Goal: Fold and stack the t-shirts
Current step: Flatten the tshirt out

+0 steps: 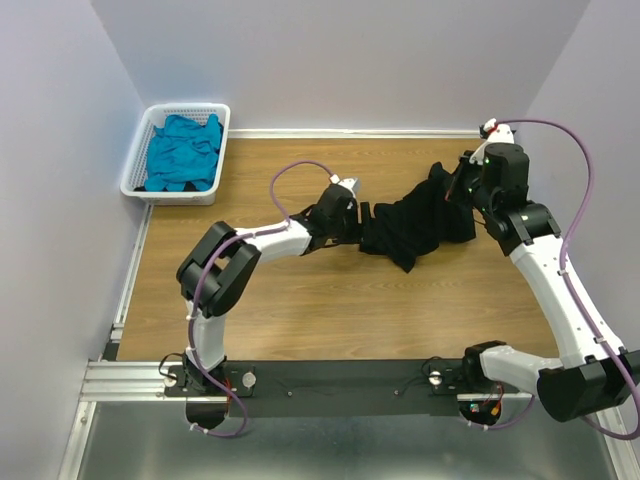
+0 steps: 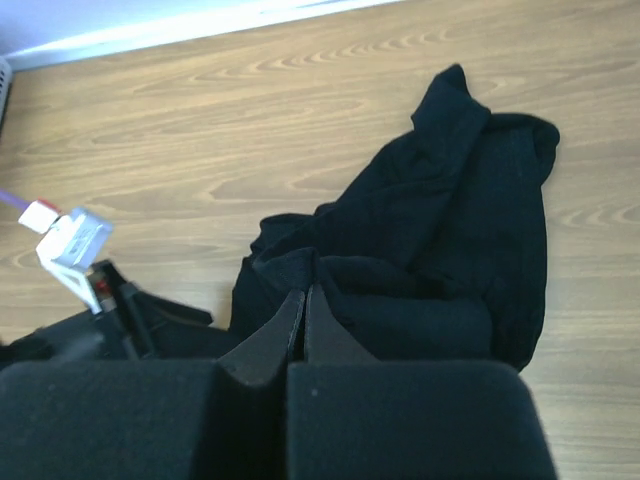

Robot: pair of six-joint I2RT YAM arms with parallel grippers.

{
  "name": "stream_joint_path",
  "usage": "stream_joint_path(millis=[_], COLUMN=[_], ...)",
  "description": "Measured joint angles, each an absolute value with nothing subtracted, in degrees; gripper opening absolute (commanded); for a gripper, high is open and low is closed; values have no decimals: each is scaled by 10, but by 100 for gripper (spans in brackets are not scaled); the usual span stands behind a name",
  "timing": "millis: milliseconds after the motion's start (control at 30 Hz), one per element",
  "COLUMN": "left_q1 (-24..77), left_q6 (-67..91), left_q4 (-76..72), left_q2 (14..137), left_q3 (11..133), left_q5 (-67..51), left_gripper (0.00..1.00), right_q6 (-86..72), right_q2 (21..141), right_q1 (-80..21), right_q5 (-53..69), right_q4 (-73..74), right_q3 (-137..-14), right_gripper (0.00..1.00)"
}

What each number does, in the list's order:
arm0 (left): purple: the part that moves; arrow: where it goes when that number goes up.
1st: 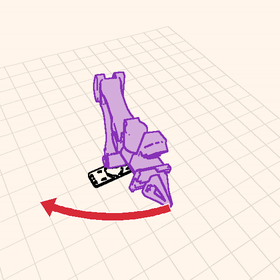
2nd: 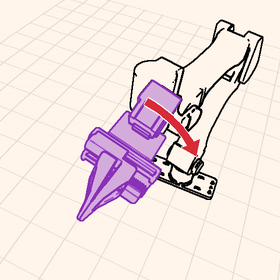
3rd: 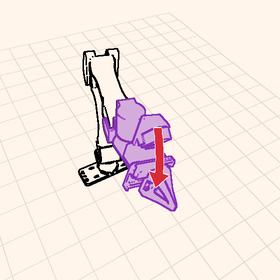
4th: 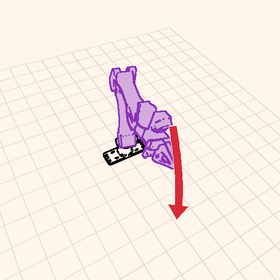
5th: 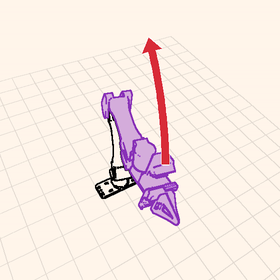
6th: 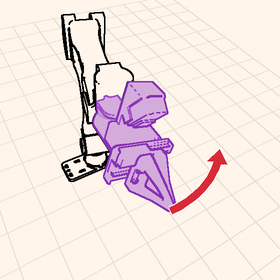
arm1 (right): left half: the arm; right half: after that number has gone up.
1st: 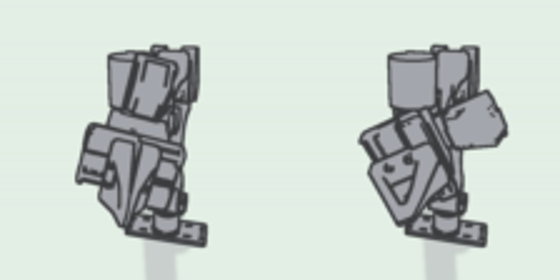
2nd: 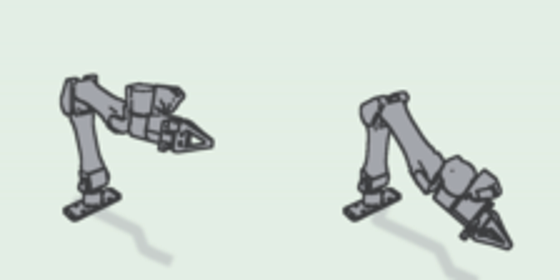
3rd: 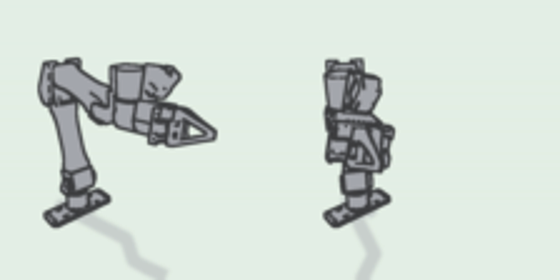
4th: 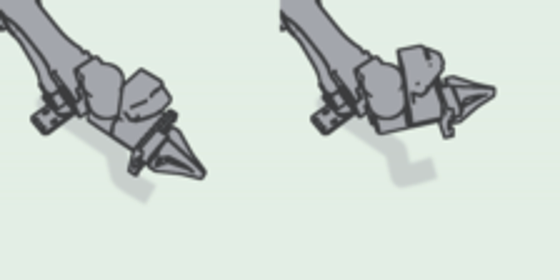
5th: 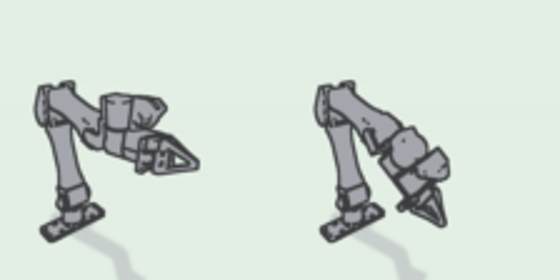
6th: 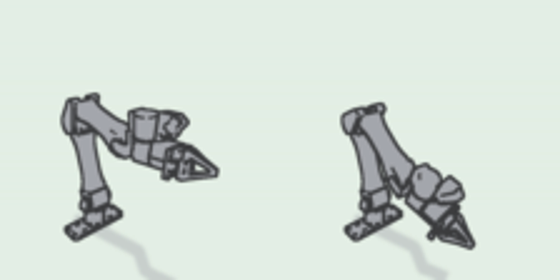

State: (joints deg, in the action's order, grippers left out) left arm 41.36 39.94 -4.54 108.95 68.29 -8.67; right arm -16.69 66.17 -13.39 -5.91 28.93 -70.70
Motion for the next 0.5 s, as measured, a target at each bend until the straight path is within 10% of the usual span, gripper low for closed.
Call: stream_joint_path(millis=[167, 267, 367, 500], left_q1=[425, 428, 428, 422], left_q6=[403, 407, 412, 407], left_q4=[-46, -48, -49, -43], left_q2=[1139, 1159, 1162, 1147], left_q3=[714, 715, 716, 702], left_q5=[-86, -86, -80, -55], left_gripper=[70, 52, 0, 0], right_q6=[-170, -170, -170, -170], right_q2=[661, 660, 658, 658], right_q1=[-134, -134, -134, -134], right_q5=[-59, -59, -61, -75], right_q4=[290, 290, 290, 290], right_q3=[-696, -695, -693, -691], right_gripper=[1, 1, 1, 1])
